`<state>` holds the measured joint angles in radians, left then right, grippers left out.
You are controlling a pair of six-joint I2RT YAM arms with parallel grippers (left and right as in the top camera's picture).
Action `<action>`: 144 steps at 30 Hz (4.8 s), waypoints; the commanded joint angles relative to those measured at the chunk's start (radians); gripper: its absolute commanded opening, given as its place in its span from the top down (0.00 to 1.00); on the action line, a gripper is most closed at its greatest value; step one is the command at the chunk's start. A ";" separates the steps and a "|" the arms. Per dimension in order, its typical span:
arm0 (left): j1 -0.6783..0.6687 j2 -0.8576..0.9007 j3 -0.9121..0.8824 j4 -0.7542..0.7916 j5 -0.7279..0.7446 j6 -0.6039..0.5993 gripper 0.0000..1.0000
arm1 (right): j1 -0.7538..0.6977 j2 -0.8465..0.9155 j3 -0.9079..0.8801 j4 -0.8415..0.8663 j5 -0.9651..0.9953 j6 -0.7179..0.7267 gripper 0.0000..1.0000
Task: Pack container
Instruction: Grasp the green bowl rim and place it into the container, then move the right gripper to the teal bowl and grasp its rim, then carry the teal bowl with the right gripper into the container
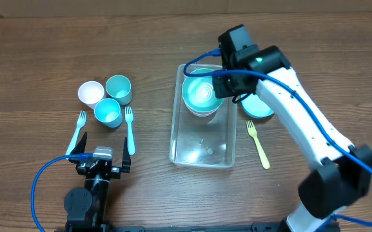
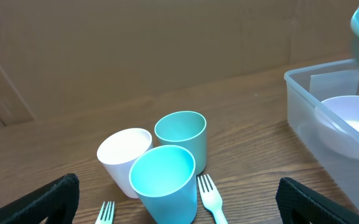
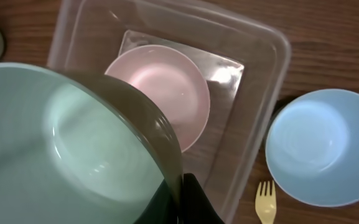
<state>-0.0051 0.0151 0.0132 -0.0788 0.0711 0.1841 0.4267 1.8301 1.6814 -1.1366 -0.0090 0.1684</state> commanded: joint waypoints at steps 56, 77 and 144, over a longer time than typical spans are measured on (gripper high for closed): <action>-0.002 -0.010 -0.005 0.002 0.007 0.011 0.00 | -0.390 -0.060 0.005 -0.124 0.095 0.149 0.42; -0.002 -0.010 -0.005 0.002 0.006 0.011 0.00 | -0.471 -0.037 -0.557 0.433 -0.080 0.150 0.42; -0.002 -0.010 -0.005 0.002 0.006 0.011 0.00 | 0.010 0.032 -0.061 0.112 0.020 0.124 0.93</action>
<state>-0.0051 0.0151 0.0128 -0.0780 0.0711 0.1841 0.4343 1.8679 1.6028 -1.0477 0.0006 0.2848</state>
